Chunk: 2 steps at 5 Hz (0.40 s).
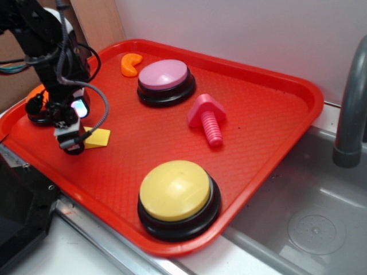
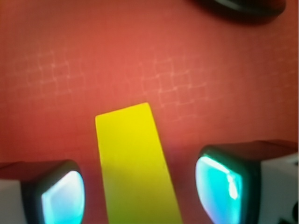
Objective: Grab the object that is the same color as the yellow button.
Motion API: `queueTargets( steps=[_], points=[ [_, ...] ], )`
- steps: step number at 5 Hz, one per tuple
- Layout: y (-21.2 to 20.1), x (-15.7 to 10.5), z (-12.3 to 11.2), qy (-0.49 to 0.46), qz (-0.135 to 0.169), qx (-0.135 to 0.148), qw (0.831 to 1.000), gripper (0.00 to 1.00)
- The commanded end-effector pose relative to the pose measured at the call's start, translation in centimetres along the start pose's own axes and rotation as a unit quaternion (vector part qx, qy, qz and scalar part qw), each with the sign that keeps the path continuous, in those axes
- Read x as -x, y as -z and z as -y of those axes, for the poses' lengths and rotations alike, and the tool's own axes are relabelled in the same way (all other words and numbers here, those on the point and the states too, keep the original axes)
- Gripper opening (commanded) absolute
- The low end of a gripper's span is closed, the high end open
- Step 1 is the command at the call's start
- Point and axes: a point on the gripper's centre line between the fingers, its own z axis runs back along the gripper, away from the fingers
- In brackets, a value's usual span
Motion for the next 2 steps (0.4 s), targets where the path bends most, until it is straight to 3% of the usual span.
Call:
queueTargets(
  steps=[1, 2],
  points=[
    [1.36, 0.43, -0.35, 0.006, -0.02, -0.014, 1.0, 1.0],
    [0.99, 0.5, -0.46, 0.014, -0.016, -0.01, 1.0, 0.0]
  ],
)
